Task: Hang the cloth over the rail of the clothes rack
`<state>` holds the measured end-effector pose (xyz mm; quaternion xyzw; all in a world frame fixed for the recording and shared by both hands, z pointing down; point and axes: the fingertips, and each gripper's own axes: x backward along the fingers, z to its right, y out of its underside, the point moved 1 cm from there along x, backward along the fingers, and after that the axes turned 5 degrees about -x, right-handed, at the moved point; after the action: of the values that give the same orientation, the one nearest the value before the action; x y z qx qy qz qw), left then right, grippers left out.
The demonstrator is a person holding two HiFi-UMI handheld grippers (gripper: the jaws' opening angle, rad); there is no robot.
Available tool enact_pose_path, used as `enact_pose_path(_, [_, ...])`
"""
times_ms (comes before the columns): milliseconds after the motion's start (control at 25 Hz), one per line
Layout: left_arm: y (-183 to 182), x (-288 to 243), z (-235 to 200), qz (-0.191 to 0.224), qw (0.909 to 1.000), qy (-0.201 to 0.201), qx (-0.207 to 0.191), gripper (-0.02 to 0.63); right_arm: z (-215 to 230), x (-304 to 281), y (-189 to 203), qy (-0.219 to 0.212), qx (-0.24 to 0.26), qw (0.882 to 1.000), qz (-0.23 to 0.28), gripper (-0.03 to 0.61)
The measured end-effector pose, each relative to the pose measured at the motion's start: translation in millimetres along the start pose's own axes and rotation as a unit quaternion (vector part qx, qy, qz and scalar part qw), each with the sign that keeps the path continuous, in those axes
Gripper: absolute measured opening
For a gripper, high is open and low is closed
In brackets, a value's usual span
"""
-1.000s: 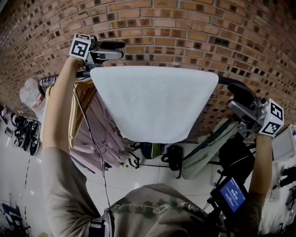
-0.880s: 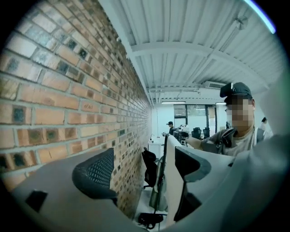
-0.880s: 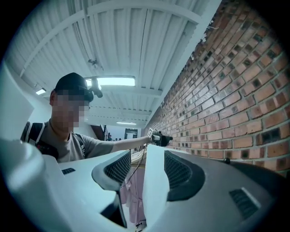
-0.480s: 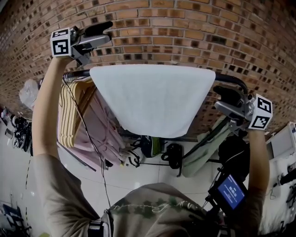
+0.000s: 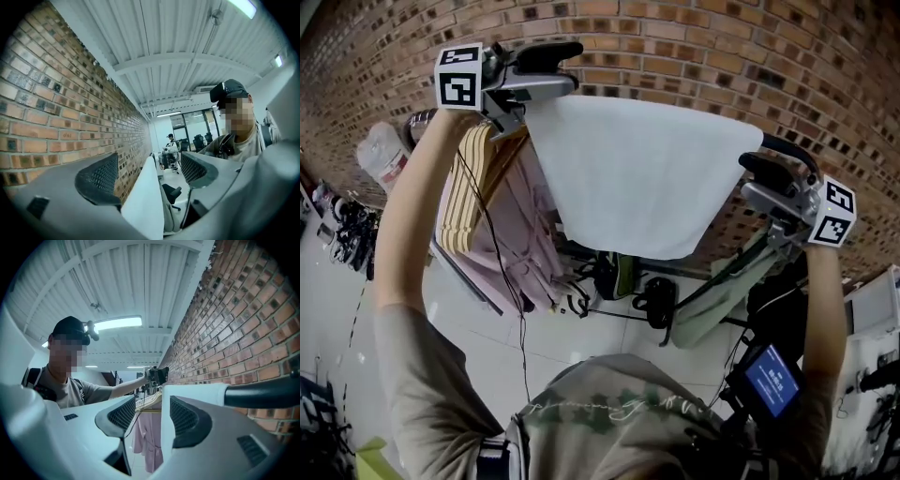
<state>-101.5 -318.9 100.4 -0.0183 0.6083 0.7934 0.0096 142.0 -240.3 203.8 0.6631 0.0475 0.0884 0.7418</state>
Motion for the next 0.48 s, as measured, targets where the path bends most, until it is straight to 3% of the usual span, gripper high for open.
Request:
enact_pose_path(320, [32.5, -24.3, 53.3, 0.032, 0.9983, -0.028, 0.039, 0.433, -8.3, -23.0, 8.2, 0.001, -0.013, 1.000, 0.014, 0.232])
enact_pose_path(480, [58.6, -52.1, 95.4, 0.030, 0.9969, 0.035, 0.063, 0.431, -19.1, -46.7, 9.3, -0.017, -0.024, 0.999, 0.017, 0.230])
